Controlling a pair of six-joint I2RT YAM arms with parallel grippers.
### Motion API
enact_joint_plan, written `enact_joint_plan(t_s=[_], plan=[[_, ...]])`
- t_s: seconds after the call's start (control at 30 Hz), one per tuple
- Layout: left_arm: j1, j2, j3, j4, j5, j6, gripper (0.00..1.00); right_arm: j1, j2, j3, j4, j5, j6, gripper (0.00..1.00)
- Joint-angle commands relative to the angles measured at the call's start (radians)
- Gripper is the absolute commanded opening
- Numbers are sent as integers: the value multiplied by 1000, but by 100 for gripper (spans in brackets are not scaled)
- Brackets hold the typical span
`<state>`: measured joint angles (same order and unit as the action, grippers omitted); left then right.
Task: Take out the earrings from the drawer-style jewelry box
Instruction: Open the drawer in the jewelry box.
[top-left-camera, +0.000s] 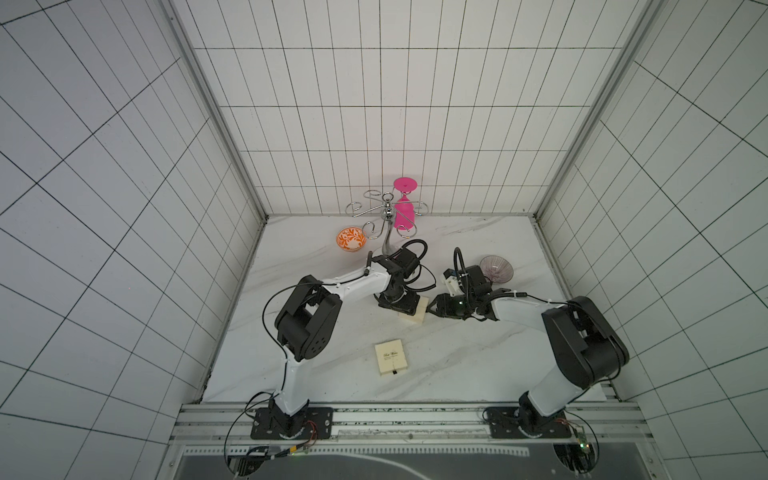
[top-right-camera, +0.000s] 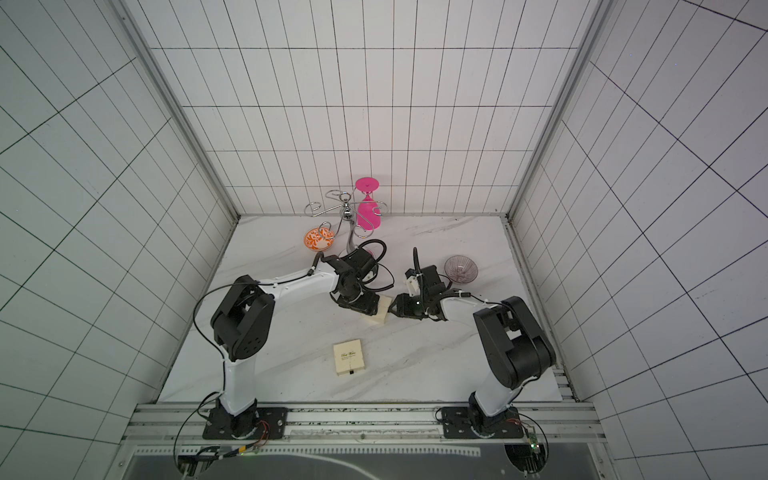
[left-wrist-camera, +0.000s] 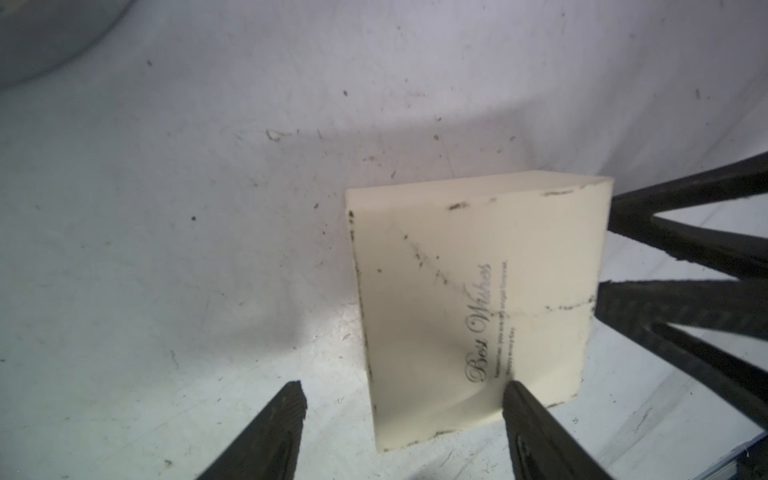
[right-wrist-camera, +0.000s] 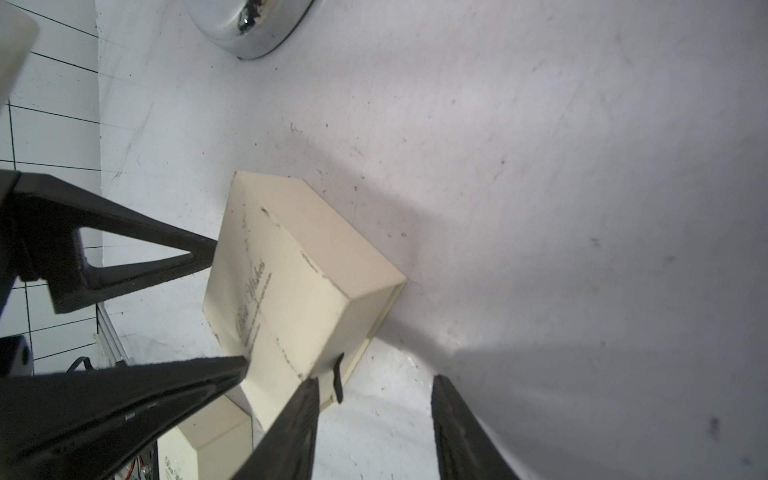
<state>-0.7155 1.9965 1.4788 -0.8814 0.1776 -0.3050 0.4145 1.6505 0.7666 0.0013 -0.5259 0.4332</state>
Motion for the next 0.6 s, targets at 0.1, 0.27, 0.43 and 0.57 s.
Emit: enact_joint_plan(t_s=[0.1,0.27,0.43,0.57], plan=[[-20,39,3,-1,11,18,75,12,35,73,-23,32,11,45],[-24,42,7,-4,13,23,75,15,50,85,-24,29,12,43],[-25,50,14,-5,20,28,75,22,59,93,-22,9,6,34],[-25,60,17,-7,31,32,75,23,65,89,-20,-14,-6,19]])
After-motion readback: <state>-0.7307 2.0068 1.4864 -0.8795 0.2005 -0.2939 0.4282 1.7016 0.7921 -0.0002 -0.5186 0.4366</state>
